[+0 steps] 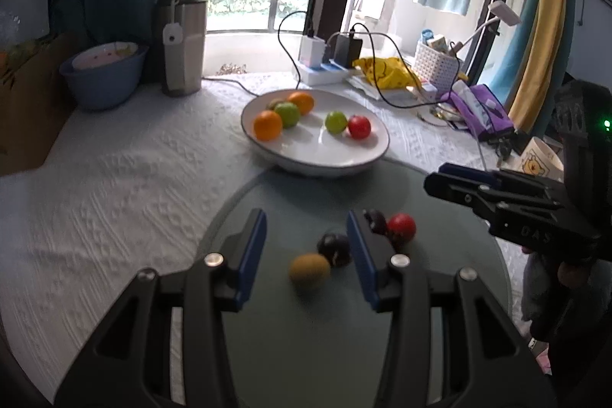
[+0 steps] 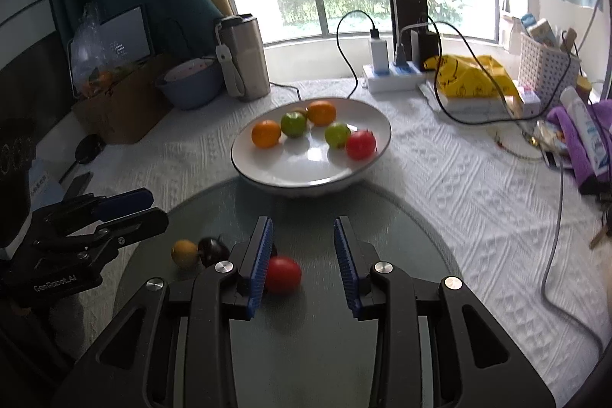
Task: Organize fruits
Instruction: 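Move both tools back over the mat toward the brown kiwi and red tomato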
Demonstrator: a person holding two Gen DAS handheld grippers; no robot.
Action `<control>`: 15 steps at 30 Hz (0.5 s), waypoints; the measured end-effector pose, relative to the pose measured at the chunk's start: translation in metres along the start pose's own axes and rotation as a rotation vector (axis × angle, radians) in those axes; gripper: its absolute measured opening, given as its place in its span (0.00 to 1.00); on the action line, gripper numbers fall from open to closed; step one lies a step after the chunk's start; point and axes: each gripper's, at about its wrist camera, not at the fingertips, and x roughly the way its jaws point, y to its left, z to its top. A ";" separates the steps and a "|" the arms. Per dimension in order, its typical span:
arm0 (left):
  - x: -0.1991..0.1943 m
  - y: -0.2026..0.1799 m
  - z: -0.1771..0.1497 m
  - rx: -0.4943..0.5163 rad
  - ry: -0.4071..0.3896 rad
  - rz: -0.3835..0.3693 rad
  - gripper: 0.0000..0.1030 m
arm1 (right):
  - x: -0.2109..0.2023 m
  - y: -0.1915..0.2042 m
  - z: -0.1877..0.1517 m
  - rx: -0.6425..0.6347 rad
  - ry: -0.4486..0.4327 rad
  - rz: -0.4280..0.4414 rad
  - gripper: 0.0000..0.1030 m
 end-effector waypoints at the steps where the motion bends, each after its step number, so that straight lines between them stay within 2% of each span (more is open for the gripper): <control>1: -0.001 0.000 -0.005 -0.005 0.003 -0.006 0.44 | 0.000 -0.001 -0.002 0.005 0.004 0.004 0.35; 8: 0.002 -0.002 -0.023 -0.011 0.040 -0.018 0.44 | 0.003 0.005 -0.012 0.007 0.022 0.020 0.35; 11: 0.001 -0.003 -0.027 -0.005 0.047 -0.019 0.44 | 0.005 0.008 -0.015 0.004 0.033 0.024 0.39; 15: 0.003 -0.004 -0.031 0.010 0.058 -0.015 0.44 | 0.008 0.010 -0.020 0.006 0.045 0.026 0.39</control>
